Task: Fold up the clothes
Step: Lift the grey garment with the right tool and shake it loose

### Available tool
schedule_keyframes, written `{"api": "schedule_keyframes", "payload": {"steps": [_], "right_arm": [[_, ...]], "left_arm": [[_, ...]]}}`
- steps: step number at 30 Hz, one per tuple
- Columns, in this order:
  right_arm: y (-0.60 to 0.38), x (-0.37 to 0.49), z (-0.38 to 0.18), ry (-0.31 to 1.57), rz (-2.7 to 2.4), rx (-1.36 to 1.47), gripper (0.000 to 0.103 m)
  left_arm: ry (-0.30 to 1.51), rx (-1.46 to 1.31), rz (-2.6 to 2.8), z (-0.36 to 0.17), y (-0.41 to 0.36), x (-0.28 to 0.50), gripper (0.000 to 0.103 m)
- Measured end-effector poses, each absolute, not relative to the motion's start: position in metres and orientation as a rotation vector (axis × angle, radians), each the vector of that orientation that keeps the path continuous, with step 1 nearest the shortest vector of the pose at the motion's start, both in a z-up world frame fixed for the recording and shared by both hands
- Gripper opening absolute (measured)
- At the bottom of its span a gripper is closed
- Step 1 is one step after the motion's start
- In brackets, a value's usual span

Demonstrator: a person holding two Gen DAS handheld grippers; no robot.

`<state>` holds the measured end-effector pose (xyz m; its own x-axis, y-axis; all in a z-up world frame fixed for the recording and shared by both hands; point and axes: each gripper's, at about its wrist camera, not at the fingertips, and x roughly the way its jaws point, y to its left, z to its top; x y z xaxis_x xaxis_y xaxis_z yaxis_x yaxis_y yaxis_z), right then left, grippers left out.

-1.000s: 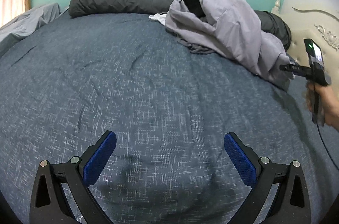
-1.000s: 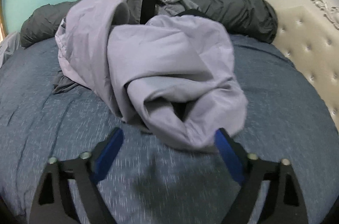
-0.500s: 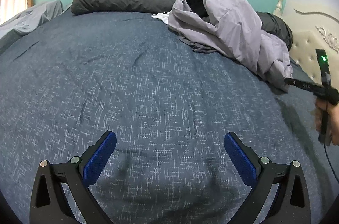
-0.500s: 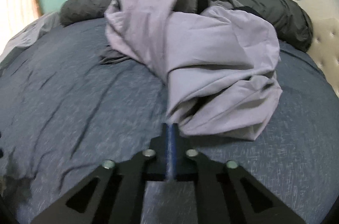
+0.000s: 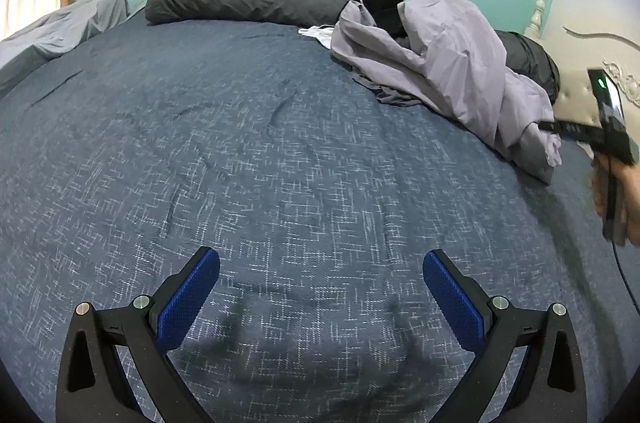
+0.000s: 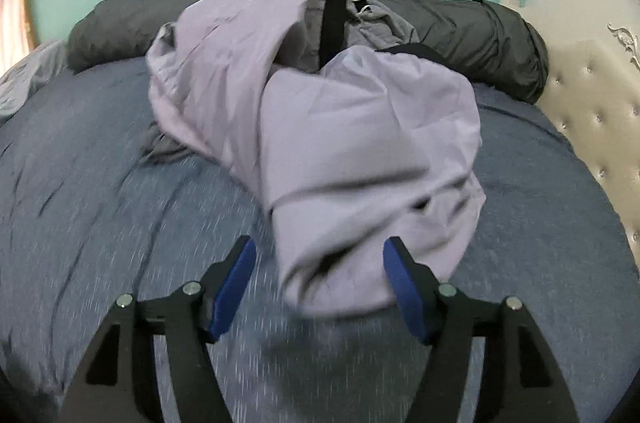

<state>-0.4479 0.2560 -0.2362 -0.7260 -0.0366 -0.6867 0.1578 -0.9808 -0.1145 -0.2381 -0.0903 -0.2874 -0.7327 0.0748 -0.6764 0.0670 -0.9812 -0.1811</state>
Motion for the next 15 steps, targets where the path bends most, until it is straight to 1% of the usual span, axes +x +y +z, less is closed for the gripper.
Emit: {"api": "schedule_keyframes", "payload": {"steps": [2, 3, 5, 8, 9, 10, 12, 13, 15], "right_arm": [[0.247, -0.466, -0.233, 0.266, -2.827, 1.098, 0.069], [0.243, -0.475, -0.235, 0.264, -2.810, 1.126, 0.072], [0.231, -0.504, -0.246, 0.296, -2.790, 1.224, 0.072], [0.224, -0.521, -0.260, 0.266, -2.763, 1.273, 0.072], [0.221, -0.526, -0.264, 0.254, -2.753, 1.286, 0.066], [0.221, -0.529, -0.268, 0.256, -2.742, 1.293, 0.042], [0.220, -0.527, -0.273, 0.263, -2.725, 1.290, 0.014], [0.221, -0.522, -0.273, 0.248, -2.712, 1.269, 0.009], [0.217, -0.509, -0.274, 0.293, -2.677, 1.233, 0.005]], "left_arm": [[-0.302, -1.151, 2.904, -0.289, -0.091, -0.238, 0.103], [-0.303, -1.154, 2.902, -0.290, -0.092, -0.239, 0.103], [-0.305, -1.160, 2.897, -0.292, -0.092, -0.240, 0.103], [-0.298, -1.166, 2.888, -0.296, -0.094, -0.241, 0.103], [-0.294, -1.170, 2.885, -0.298, -0.094, -0.241, 0.103], [-0.294, -1.172, 2.883, -0.298, -0.094, -0.241, 0.103], [-0.297, -1.174, 2.879, -0.299, -0.094, -0.241, 0.103], [-0.303, -1.174, 2.876, -0.298, -0.094, -0.241, 0.103], [-0.303, -1.169, 2.877, -0.297, -0.094, -0.240, 0.103]]}}
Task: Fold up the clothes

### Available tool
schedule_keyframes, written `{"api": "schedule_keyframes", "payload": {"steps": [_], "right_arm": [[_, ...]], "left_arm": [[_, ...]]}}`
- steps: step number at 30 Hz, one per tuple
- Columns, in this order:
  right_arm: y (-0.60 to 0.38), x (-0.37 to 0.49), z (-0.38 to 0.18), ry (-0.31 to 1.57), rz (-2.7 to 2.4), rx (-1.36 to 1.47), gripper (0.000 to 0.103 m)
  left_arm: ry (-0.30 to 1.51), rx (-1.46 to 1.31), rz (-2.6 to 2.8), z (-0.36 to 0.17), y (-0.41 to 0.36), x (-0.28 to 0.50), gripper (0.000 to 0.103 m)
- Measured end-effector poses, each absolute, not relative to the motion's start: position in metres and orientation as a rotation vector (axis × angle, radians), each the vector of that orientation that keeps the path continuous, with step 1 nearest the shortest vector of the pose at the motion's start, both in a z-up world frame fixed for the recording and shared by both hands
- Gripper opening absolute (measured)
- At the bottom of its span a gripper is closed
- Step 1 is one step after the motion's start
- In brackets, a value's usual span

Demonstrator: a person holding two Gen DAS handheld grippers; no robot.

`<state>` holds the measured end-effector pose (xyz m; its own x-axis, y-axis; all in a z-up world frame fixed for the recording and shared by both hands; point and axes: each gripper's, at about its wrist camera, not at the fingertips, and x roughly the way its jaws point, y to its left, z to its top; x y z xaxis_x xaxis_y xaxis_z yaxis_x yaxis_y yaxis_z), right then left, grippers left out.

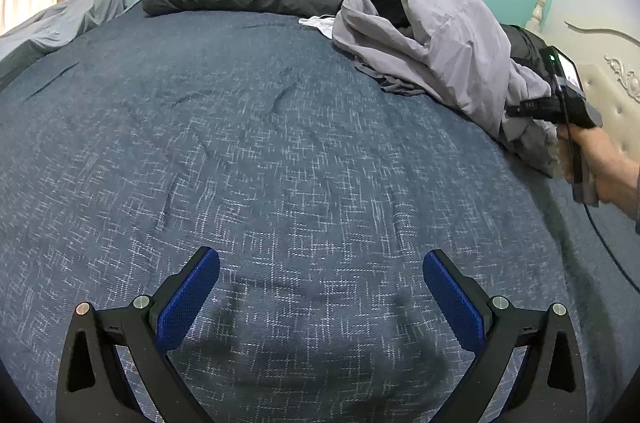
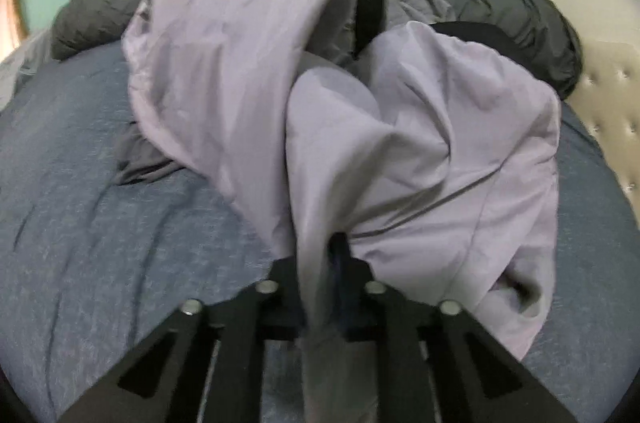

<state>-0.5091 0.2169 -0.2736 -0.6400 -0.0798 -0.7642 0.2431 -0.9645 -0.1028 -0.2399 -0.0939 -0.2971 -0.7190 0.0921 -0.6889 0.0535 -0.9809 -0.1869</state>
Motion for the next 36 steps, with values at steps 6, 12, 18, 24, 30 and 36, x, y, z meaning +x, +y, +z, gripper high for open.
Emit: {"api": "schedule_keyframes", "payload": {"steps": [6, 12, 18, 24, 30, 36], "right_arm": [[0.195, -0.442, -0.285, 0.533, -2.488, 1.171, 0.004], [0.200, -0.351, -0.320, 0.628, -2.278, 1.236, 0.004], [0.233, -0.316, -0.281, 0.484, -2.342, 1.202, 0.012], [0.250, -0.334, -0.217, 0.372, -2.469, 1.067, 0.060], [0.281, -0.405, -0.234, 0.109, -2.664, 1.265, 0.065], [0.275, -0.437, -0.272, -0.032, -2.614, 1.393, 0.065]], "left_arm": [[-0.290, -1.130, 2.887, -0.287, -0.090, -0.234, 0.103], [-0.276, -1.107, 2.893, -0.281, -0.087, -0.228, 0.103], [-0.297, -1.109, 2.894, -0.281, -0.092, -0.229, 0.103], [-0.321, -1.113, 2.892, -0.283, -0.097, -0.229, 0.103], [-0.341, -1.128, 2.886, -0.287, -0.104, -0.231, 0.103], [-0.339, -1.145, 2.877, -0.291, -0.105, -0.234, 0.103]]}}
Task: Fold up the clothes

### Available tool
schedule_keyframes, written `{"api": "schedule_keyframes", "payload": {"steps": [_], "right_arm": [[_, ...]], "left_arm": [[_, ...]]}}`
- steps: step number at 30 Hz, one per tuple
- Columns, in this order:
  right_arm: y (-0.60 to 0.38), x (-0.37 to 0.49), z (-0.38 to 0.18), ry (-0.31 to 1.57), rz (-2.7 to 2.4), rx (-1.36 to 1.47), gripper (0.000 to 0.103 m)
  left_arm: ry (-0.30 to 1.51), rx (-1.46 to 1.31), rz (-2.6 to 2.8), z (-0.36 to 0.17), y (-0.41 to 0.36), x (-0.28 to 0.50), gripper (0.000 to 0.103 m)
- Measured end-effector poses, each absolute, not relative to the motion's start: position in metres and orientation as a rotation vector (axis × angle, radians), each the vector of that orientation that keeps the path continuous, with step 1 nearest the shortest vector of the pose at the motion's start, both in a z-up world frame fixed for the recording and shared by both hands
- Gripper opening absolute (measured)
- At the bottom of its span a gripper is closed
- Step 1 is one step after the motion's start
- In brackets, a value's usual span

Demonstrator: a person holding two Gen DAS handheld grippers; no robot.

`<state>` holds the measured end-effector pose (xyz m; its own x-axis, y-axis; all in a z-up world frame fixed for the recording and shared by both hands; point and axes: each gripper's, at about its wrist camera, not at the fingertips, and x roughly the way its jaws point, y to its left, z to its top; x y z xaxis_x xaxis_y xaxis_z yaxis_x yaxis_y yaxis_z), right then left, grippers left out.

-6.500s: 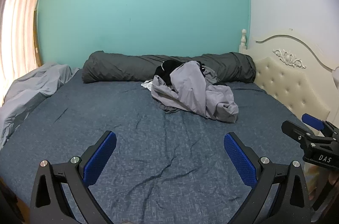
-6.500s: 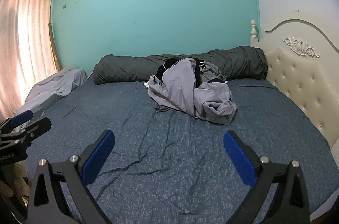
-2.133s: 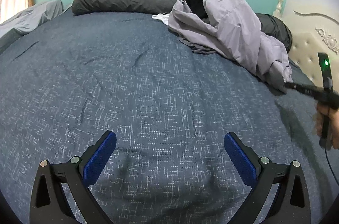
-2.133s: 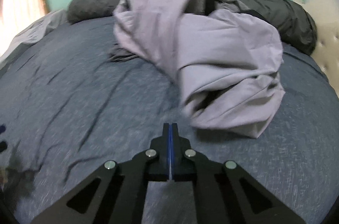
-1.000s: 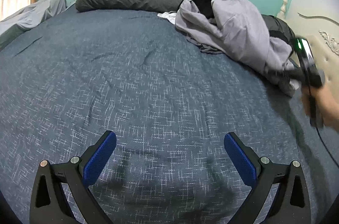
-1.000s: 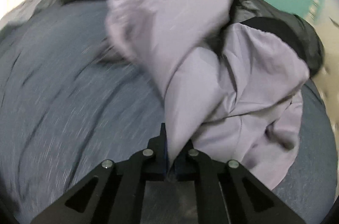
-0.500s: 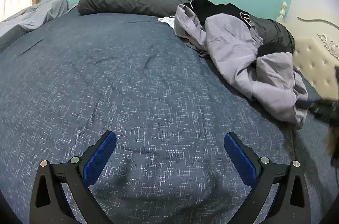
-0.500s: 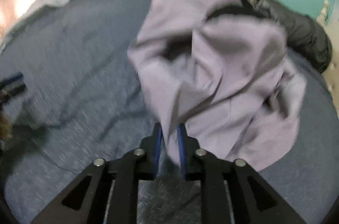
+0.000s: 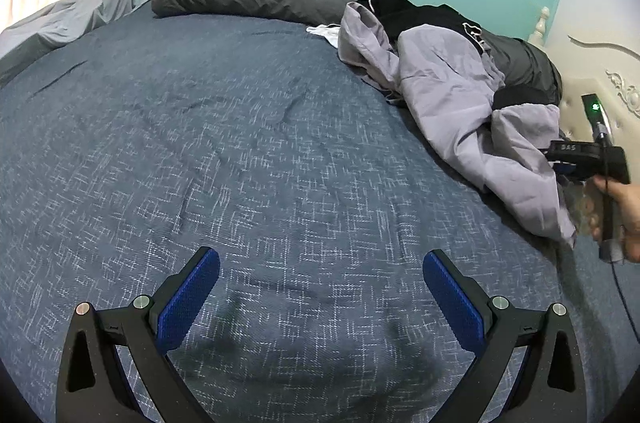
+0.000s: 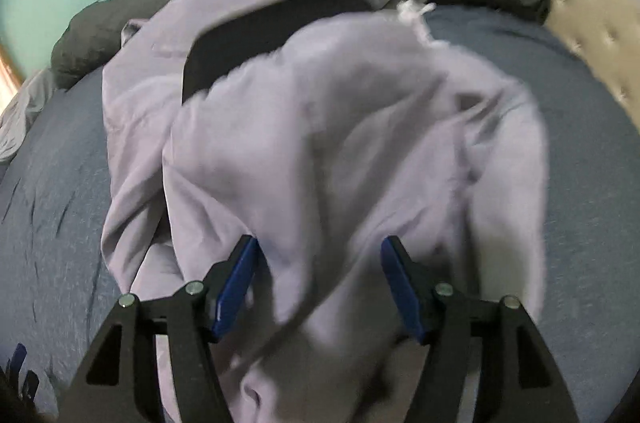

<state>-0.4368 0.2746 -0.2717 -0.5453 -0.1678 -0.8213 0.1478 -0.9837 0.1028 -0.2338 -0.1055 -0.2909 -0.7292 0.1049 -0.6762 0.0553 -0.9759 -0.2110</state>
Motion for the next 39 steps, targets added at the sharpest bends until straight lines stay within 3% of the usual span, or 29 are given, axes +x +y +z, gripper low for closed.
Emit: {"api": "schedule_keyframes", "payload": {"steps": [2, 3, 5, 6, 14, 21, 30, 33, 36, 39], "right_arm": [[0.265, -0.436, -0.278, -0.017, -2.576, 1.370, 0.036], [0.259, -0.434, -0.279, 0.008, -2.558, 1.360, 0.016], [0.251, -0.426, -0.277, 0.027, -2.522, 1.332, 0.004], [0.247, -0.418, -0.274, 0.029, -2.496, 1.315, 0.003], [0.229, -0.297, -0.264, 0.217, -2.285, 1.232, 0.002], [0.212, -0.186, -0.272, 0.222, -2.165, 1.201, 0.002], [0.185, -0.141, -0.279, 0.382, -2.062, 1.244, 0.002], [0.203, -0.142, -0.268, 0.352, -2.080, 1.255, 0.004], [0.223, -0.142, -0.251, 0.319, -2.119, 1.230, 0.008], [0.247, -0.145, -0.233, 0.249, -2.160, 1.189, 0.031]], "left_arm": [[-0.333, -1.149, 2.875, -0.291, -0.105, -0.234, 0.103], [-0.330, -1.151, 2.874, -0.291, -0.105, -0.234, 0.103], [-0.324, -1.150, 2.876, -0.289, -0.105, -0.233, 0.103], [-0.321, -1.146, 2.878, -0.288, -0.105, -0.232, 0.103], [-0.278, -1.070, 2.923, -0.262, -0.104, -0.216, 0.103], [-0.288, -1.028, 2.966, -0.240, -0.111, -0.187, 0.103], [-0.319, -1.031, 3.010, -0.237, -0.139, -0.170, 0.103], [-0.330, -1.042, 3.005, -0.239, -0.143, -0.172, 0.103], [-0.332, -1.054, 2.992, -0.240, -0.144, -0.175, 0.103], [-0.336, -1.053, 2.987, -0.241, -0.144, -0.175, 0.103]]}}
